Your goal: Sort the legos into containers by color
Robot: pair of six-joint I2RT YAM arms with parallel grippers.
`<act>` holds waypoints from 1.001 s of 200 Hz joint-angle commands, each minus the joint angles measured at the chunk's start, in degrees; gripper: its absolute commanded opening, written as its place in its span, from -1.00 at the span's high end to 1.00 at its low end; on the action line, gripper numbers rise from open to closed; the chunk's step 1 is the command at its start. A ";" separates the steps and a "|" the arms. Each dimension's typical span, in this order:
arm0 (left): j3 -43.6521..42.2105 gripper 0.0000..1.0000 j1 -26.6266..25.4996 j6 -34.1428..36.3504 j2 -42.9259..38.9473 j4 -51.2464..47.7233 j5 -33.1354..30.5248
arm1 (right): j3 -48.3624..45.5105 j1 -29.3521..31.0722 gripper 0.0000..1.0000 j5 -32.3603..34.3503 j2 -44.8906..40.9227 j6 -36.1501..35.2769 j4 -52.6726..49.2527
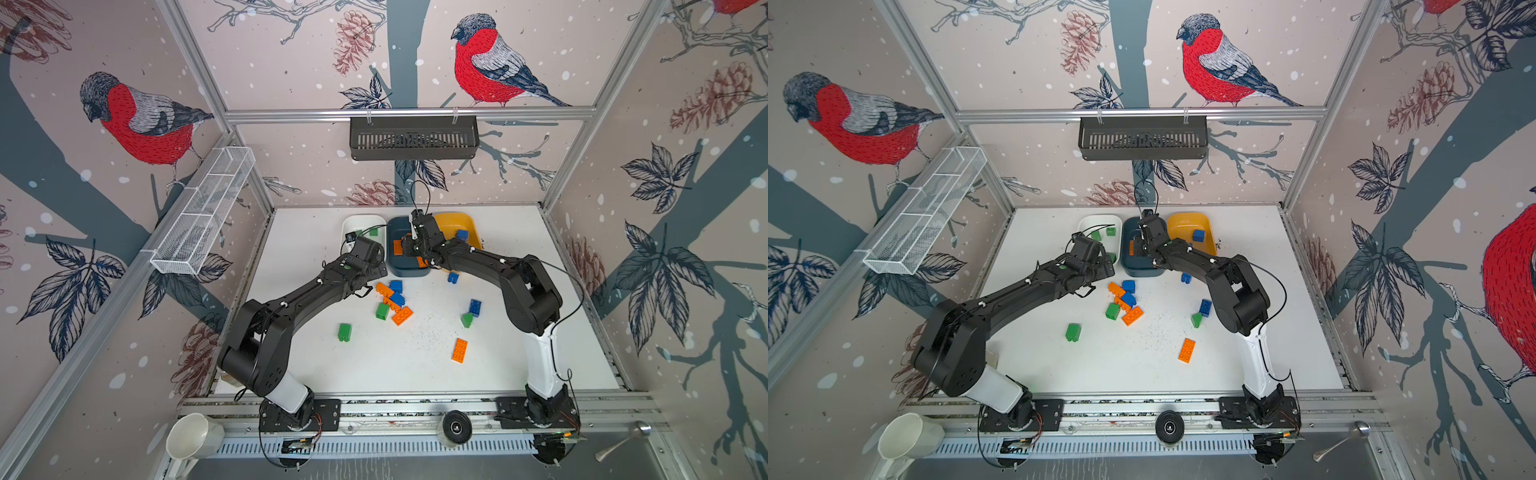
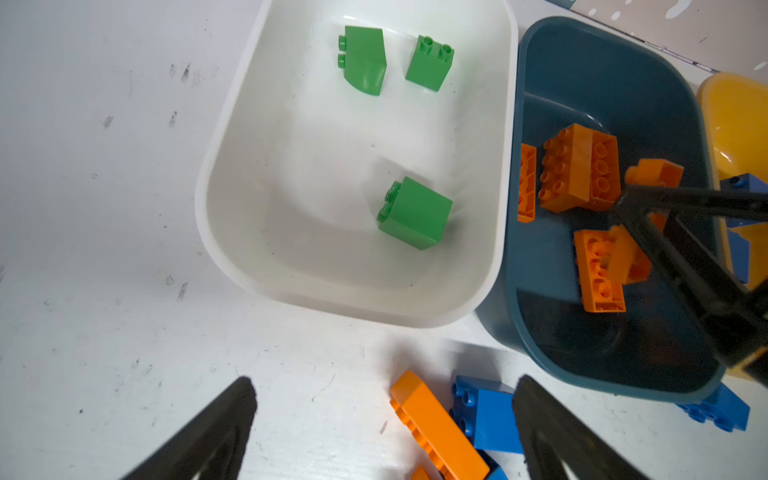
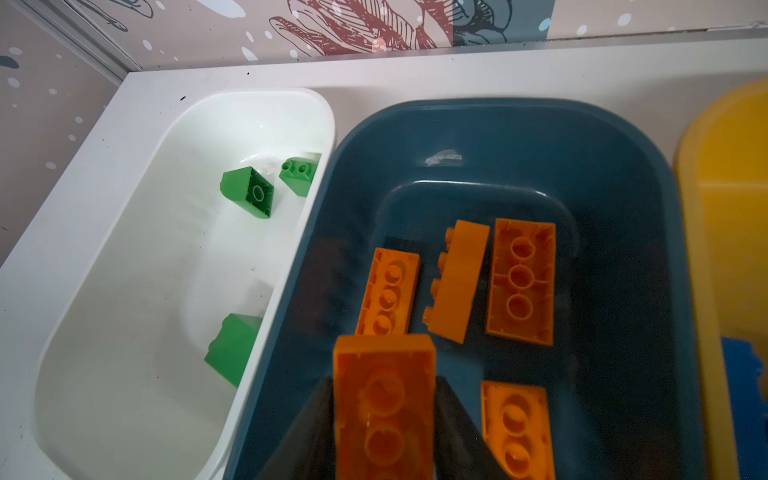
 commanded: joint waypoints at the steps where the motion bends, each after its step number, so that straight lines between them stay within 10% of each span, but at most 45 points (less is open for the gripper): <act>1: -0.94 -0.93 -0.06 -1.41 -0.70 -0.37 0.74 | -0.49 0.23 -0.14 -0.05 -1.57 -2.56 -0.83; 98: -2.99 -0.93 1.25 -4.66 -0.92 3.72 2.52 | -26.34 9.03 -0.40 -1.42 -19.98 -15.20 3.45; 200: -4.51 -0.93 1.85 -5.65 -1.58 5.22 3.32 | -23.70 12.93 -0.33 1.74 -12.34 -12.07 0.35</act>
